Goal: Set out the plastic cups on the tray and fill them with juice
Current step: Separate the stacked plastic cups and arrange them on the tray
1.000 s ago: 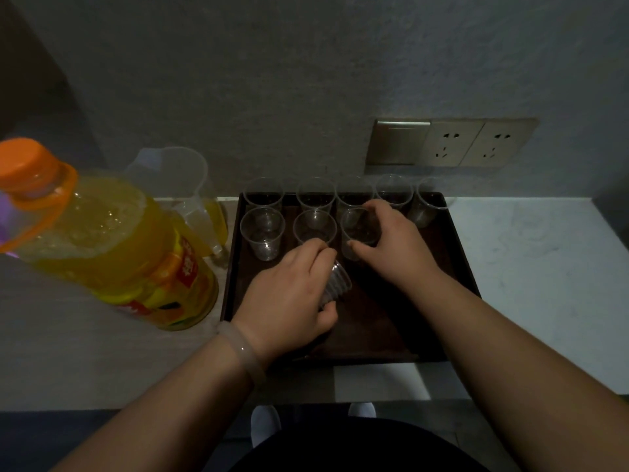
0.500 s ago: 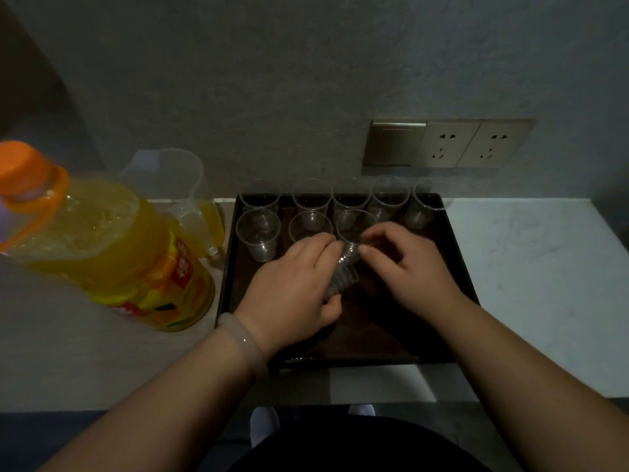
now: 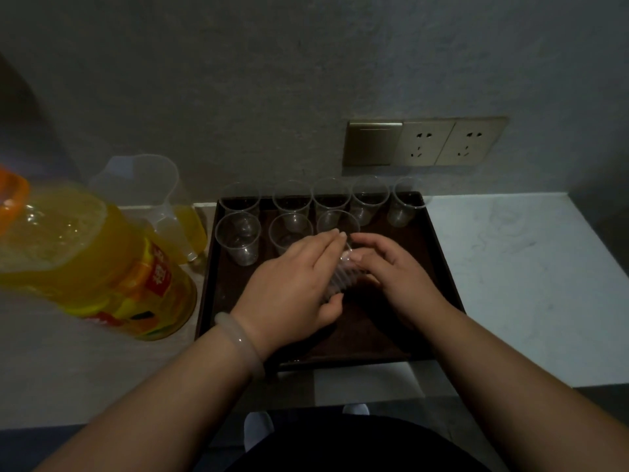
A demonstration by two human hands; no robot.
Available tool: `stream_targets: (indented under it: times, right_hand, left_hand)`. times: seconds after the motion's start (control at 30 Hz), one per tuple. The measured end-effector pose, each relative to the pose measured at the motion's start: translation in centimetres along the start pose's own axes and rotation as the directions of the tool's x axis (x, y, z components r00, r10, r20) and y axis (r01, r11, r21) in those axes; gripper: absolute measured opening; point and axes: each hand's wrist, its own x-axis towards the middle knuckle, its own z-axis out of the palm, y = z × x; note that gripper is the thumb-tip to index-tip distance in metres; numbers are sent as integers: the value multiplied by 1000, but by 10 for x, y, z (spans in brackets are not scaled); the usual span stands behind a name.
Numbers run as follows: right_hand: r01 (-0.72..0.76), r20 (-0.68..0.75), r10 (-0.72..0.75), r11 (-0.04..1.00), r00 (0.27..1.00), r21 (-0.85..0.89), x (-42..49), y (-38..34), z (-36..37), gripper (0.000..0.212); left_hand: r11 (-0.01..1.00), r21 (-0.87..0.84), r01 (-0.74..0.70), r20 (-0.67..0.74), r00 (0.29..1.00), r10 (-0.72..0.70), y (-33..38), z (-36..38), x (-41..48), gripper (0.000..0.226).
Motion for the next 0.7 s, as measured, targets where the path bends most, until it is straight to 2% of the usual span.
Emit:
stream_targets:
  times: [0.17, 0.27, 0.37, 0.43, 0.5, 0.6, 0.7]
  right_hand:
    - [48, -122, -56, 996, 991, -70, 0, -4, -12, 32]
    - [118, -236, -141, 987, 961, -110, 0, -9, -20, 34]
    - [209, -325, -319, 920, 891, -330, -5, -20, -28, 39]
    - [194, -313, -397, 832, 863, -519, -5, -24, -34, 50]
    - [135, -277, -409, 736, 870, -663, 0, -22, -38, 58]
    - [90, -219, -391, 634, 894, -768, 10, -14, -38, 61]
    - [84, -155, -354, 575, 923, -814, 19, -8, -34, 62]
  left_hand:
    - [1000, 20, 7, 4, 1000, -7, -2, 5, 0, 73]
    - [999, 35, 15, 12, 1000, -16, -2, 8, 1, 72]
    - [999, 35, 22, 23, 999, -23, -2, 11, 2, 72]
    - [999, 29, 20, 23, 1000, -20, -1, 12, 2, 72]
    - [1000, 23, 17, 25, 1000, -17, 0, 13, 2, 71]
    - [1000, 21, 18, 35, 999, -19, 1, 14, 3, 71]
    - [999, 25, 23, 40, 999, -24, 2, 14, 3, 72]
